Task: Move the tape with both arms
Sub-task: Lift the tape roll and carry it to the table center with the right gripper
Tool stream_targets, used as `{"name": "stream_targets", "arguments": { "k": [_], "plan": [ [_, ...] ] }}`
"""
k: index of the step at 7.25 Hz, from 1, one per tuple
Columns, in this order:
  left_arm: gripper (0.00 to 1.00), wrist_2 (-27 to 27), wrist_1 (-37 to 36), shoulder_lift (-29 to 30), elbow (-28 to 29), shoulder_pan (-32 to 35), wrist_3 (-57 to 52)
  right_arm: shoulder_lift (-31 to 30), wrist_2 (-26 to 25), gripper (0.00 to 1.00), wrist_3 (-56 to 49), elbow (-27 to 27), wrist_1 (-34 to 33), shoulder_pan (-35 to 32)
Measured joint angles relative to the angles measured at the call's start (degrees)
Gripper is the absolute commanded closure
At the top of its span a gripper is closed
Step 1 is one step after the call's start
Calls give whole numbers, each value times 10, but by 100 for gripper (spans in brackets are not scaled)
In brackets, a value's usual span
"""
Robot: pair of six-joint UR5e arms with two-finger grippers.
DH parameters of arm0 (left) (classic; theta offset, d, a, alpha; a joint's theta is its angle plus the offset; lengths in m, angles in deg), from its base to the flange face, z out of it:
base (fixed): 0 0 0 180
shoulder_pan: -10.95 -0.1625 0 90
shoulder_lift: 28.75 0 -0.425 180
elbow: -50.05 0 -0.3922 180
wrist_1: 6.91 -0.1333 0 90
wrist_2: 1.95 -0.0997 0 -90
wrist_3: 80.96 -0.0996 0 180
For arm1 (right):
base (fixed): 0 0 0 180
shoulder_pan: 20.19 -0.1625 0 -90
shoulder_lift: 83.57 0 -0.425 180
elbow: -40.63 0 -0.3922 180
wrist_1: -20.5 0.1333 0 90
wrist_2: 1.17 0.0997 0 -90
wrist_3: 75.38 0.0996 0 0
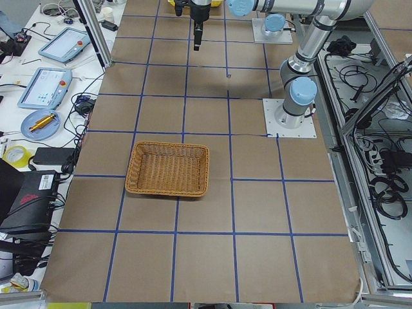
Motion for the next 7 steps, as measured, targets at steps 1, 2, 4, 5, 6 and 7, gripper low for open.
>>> {"name": "stream_targets", "arguments": {
  "k": [1,2,4,5,6,7],
  "plan": [
    [0,0,0,0,0,0,0,17,28,100,120,0,0,-57],
    [0,0,0,0,0,0,0,44,53,100,241,4,-11,-111],
    [0,0,0,0,0,-1,0,100,99,100,434,17,-35,-184],
    [0,0,0,0,0,-1,0,120,128,100,493,23,-39,-200],
    [0,0,0,0,0,-1,0,132,158,100,530,25,-39,-209],
    [0,0,0,0,0,-1,0,140,184,100,554,23,-40,-215]
  ]
}}
